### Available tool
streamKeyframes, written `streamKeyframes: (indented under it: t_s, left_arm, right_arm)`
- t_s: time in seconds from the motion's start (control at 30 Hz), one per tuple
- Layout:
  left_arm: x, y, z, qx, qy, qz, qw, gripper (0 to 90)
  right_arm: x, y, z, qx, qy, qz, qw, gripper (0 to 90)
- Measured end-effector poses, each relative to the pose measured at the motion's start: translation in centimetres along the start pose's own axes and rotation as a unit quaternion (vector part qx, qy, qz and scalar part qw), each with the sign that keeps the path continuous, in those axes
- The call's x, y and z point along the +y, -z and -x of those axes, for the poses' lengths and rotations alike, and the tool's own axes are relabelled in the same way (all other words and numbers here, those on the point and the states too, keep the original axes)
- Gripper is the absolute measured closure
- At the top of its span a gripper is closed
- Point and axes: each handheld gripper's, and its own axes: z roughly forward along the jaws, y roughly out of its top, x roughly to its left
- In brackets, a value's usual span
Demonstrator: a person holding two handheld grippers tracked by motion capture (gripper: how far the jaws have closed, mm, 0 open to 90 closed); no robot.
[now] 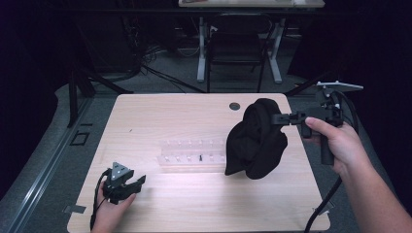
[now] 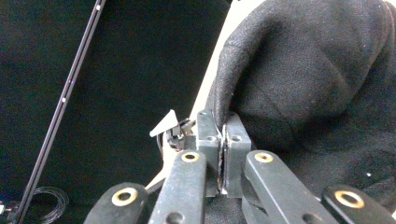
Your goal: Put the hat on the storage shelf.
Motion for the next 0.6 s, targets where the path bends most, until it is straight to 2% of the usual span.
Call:
streamKeyframes:
  t_s: [0.27, 0.6]
  left_arm:
    - [0.0, 0.0, 0.0, 0.001, 0.004, -0.002, 1.0, 48.4]
    - [0.0, 0.0, 0.0, -0.002, 0.007, -0.005, 1.0, 48.2]
  right_arm:
    - [1.3, -1.3, -0.8, -0.002, 0.006, 0.001, 1.0, 88.3]
    - [2.2, -2.9, -1.1, 0.0, 0.009, 0.0, 1.0, 88.3]
